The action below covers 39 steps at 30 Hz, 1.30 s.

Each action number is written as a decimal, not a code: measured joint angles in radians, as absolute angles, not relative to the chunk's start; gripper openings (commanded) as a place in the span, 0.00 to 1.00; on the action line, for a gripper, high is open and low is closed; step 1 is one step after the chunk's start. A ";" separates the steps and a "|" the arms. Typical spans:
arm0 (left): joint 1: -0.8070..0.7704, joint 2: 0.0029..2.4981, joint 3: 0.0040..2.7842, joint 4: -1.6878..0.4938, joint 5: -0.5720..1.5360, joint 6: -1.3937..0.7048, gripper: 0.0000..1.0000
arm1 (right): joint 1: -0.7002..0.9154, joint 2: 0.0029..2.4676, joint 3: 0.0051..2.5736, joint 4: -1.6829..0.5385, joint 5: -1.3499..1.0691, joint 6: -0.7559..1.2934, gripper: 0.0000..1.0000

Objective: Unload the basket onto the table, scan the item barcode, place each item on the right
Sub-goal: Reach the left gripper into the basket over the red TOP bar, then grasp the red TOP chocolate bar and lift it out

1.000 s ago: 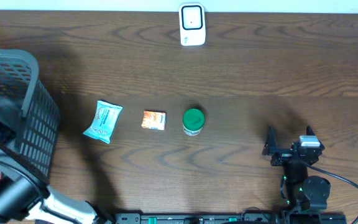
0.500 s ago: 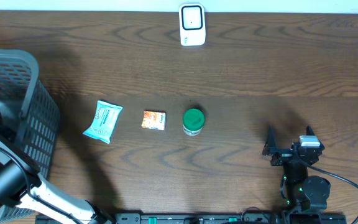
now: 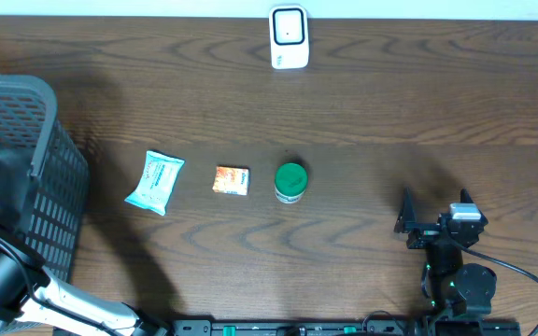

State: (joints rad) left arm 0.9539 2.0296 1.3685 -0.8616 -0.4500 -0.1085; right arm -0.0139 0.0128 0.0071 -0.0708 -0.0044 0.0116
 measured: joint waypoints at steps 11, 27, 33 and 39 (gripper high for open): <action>0.895 1.946 1.401 -0.904 -0.157 -0.062 0.07 | -0.014 0.013 0.007 -0.071 -0.004 0.012 0.99; 0.624 1.085 1.473 -0.781 0.472 -0.086 0.07 | -0.014 0.013 0.007 -0.071 -0.004 0.012 0.99; 0.402 1.056 1.446 -0.781 0.801 -0.079 0.07 | -0.014 0.013 0.007 -0.071 -0.004 0.012 0.99; 0.128 1.160 1.295 -0.781 0.950 0.050 0.07 | -0.014 0.013 0.007 -0.071 -0.004 0.012 0.99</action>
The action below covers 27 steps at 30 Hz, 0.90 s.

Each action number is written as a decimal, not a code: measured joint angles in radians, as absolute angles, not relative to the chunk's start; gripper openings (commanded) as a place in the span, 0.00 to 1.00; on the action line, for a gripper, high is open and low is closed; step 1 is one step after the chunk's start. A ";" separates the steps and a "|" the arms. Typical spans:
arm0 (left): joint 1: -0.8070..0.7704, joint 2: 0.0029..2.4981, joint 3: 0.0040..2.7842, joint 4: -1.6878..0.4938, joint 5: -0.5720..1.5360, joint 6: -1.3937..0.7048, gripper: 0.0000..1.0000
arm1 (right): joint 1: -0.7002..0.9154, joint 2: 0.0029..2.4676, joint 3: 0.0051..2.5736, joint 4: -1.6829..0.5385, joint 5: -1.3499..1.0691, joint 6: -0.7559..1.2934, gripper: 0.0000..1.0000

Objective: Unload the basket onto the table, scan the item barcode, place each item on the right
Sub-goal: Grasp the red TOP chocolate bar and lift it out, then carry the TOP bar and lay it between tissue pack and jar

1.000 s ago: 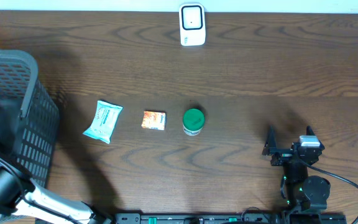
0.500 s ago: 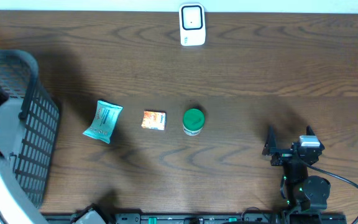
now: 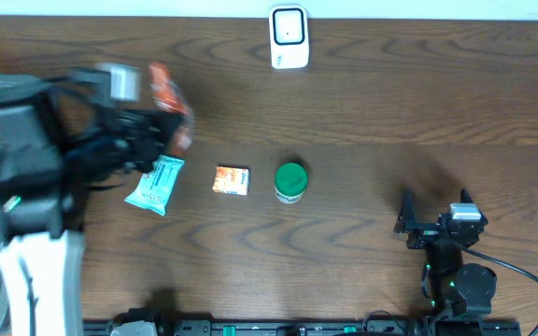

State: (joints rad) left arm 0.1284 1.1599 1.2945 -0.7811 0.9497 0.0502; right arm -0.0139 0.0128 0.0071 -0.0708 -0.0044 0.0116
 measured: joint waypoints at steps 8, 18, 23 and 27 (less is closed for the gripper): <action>0.022 1.426 1.104 -0.783 1.235 0.402 0.07 | -0.014 0.013 0.007 -0.071 -0.004 0.012 0.99; 0.021 1.652 1.047 -0.781 1.499 0.617 0.49 | -0.014 0.013 0.007 -0.071 -0.004 0.012 0.99; 0.021 1.686 1.044 -0.780 1.525 0.635 0.82 | -0.014 0.013 0.007 -0.071 -0.004 0.012 0.99; 0.021 1.686 1.044 -0.758 1.539 0.637 0.82 | -0.014 0.013 0.007 -0.071 -0.004 0.012 0.99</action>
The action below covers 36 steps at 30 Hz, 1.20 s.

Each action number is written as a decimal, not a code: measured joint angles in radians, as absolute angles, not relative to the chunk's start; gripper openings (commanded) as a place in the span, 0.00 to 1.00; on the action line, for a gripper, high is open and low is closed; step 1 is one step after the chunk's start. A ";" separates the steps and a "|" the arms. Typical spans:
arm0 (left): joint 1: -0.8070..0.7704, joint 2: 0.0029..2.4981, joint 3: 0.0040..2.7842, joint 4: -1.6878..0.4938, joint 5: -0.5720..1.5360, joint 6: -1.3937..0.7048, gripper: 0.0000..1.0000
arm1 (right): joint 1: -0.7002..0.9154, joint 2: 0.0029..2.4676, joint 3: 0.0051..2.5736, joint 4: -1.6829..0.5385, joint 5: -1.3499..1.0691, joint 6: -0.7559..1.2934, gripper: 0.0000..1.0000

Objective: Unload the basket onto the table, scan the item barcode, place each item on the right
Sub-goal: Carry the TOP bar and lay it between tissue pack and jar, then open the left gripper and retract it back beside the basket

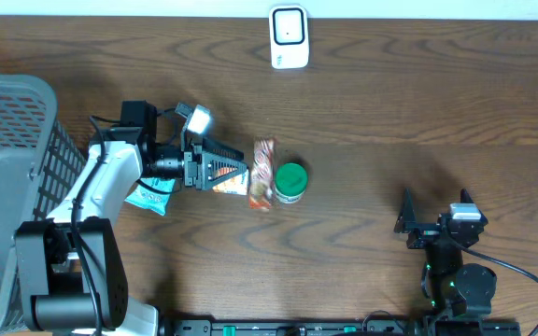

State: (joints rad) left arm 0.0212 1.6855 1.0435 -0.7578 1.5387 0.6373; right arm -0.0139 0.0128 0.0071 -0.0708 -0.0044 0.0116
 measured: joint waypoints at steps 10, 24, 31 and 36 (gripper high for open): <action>0.020 1.585 1.077 -0.758 1.470 0.601 0.82 | -0.014 0.013 0.007 -0.071 -0.004 0.012 0.99; -0.021 0.994 1.370 -0.273 0.282 -0.035 0.83 | -0.014 0.016 0.006 0.020 0.174 -0.129 0.99; -0.021 0.859 1.382 -0.239 -0.304 -0.025 0.83 | -0.014 0.033 0.014 0.228 -0.117 0.070 0.99; -0.021 0.876 1.381 -0.247 -0.486 0.012 0.83 | -0.014 0.229 0.117 0.062 -0.327 0.229 0.99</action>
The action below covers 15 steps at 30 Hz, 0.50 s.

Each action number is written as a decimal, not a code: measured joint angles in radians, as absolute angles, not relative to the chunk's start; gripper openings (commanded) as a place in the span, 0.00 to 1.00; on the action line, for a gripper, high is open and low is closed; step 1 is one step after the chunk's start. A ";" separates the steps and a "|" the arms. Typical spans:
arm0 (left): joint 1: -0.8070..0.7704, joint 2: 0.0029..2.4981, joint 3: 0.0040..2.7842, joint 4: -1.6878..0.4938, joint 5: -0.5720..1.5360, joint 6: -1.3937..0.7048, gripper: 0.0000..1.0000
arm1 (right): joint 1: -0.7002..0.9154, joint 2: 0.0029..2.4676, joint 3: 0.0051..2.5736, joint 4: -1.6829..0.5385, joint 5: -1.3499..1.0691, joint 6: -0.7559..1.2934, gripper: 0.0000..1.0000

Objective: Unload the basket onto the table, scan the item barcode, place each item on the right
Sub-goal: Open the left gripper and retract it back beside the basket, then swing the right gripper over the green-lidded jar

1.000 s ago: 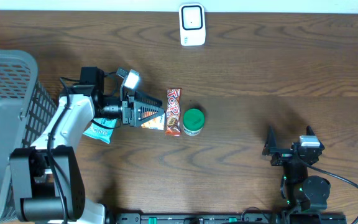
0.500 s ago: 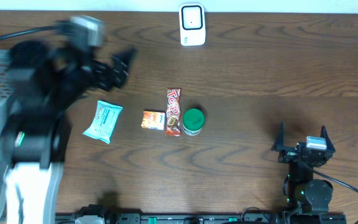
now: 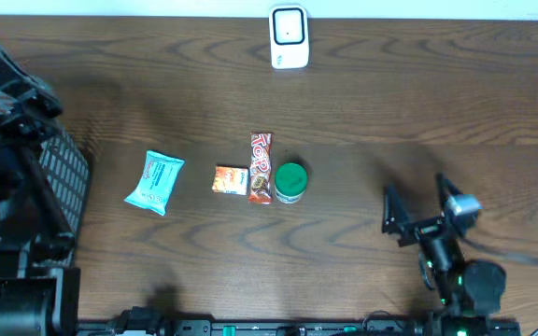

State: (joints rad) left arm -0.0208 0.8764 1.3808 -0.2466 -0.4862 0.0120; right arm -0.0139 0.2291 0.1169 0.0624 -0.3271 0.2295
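A white barcode scanner [image 3: 288, 37] stands at the table's far edge. In a row across the middle lie a light blue packet [image 3: 155, 182], a small orange box [image 3: 231, 180], a red-orange candy bar [image 3: 261, 168] and a green-lidded jar [image 3: 290, 182]. The bar lies flat between the box and the jar, touching both. My left gripper [image 3: 21, 79] is at the far left above the basket, its fingers apart and holding nothing. My right gripper [image 3: 417, 194] stands open at the right front, well clear of the jar.
A grey mesh basket [image 3: 63, 177] fills the left edge, partly hidden under the left arm. The dark wooden table [image 3: 390, 103] stretches between the row of items and the scanner.
My left arm has gone from the middle of the table back to the far left over the basket. The candy bar now lies straighter beside the jar. My right gripper has shifted and turned slightly.
At first my left arm was down at the basket, with only the packet, box and jar on the table. Then my left gripper held a red-orange bar above the blue packet. Later the bar lay beside the jar with the gripper open next to it. Now the arm is withdrawn.
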 measured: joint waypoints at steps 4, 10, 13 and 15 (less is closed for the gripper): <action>-0.021 0.881 1.379 -0.259 -0.538 0.054 0.83 | -0.013 0.466 0.363 -0.227 -0.384 0.271 0.99; -0.021 0.867 1.374 -0.266 -0.568 0.096 0.83 | 0.008 0.909 0.987 -0.712 -0.511 0.308 0.99; -0.021 0.838 1.357 -0.268 -0.572 0.105 0.83 | 0.024 1.060 1.178 -0.779 -0.683 0.310 0.99; -0.021 0.815 1.345 -0.267 -0.575 0.106 0.83 | 0.026 1.129 1.248 -0.771 -0.781 0.312 0.99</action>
State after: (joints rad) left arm -0.0208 0.8154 1.3445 -0.2672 -0.5747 0.1062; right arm 0.0257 1.1290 1.2480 -0.7708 -0.7807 0.3119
